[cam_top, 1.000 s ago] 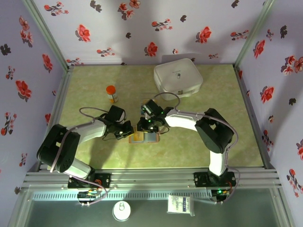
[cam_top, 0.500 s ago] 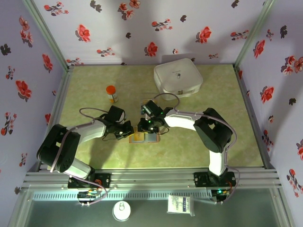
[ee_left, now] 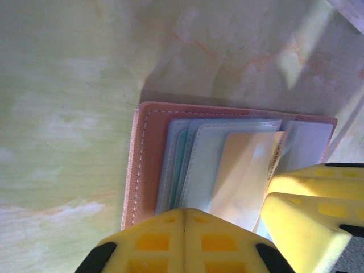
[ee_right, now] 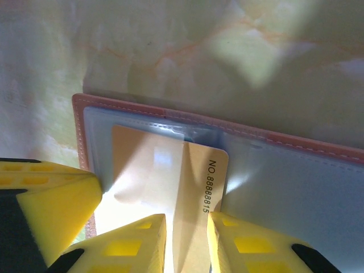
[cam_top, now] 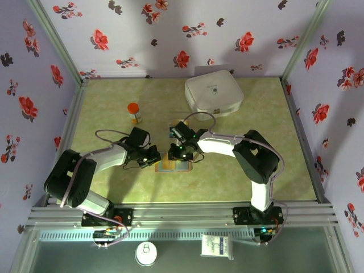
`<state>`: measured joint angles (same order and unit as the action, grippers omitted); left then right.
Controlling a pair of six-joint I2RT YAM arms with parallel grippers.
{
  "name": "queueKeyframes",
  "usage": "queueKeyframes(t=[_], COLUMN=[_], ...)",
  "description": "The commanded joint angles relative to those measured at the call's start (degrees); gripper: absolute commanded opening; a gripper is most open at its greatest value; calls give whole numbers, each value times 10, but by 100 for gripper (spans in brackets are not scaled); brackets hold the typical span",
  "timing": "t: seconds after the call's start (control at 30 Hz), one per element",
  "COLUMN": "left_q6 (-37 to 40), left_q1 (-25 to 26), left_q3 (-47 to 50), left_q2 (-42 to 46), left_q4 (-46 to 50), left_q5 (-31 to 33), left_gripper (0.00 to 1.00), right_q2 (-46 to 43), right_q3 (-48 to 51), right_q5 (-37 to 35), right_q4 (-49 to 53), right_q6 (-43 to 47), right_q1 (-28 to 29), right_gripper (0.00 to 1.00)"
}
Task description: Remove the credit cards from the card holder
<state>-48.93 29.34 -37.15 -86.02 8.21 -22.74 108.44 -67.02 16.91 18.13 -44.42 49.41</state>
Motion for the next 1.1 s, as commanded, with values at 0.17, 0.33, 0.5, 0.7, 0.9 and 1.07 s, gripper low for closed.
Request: queueKeyframes(t=[0.17, 0.33, 0.5, 0.7, 0.9, 1.07], left_q6=[11, 11, 11, 6, -2, -1], left_q1=[-5, -4, 3, 18, 32, 37], left_q3=[3, -14, -36, -48, -42, -38], left_q2=[17, 32, 36, 29, 5, -15], left_q4=[44, 59, 71, 73, 53, 42], left_q5=[8, 8, 3, 4, 3, 3], left_gripper=[4, 4, 3, 3, 1, 0], right_q2=[-38, -49, -50, -41, -26, -18], right_q3=[0, 7, 17, 27, 25, 25], right_q5=[-23, -21, -19, 8, 19, 21], right_q4=[18, 17, 16, -9, -19, -19], right_q6=[27, 27, 21, 12, 9, 9], right_q1=[3, 1, -6, -12, -12, -14], right_gripper=[28, 28, 28, 28, 28, 28])
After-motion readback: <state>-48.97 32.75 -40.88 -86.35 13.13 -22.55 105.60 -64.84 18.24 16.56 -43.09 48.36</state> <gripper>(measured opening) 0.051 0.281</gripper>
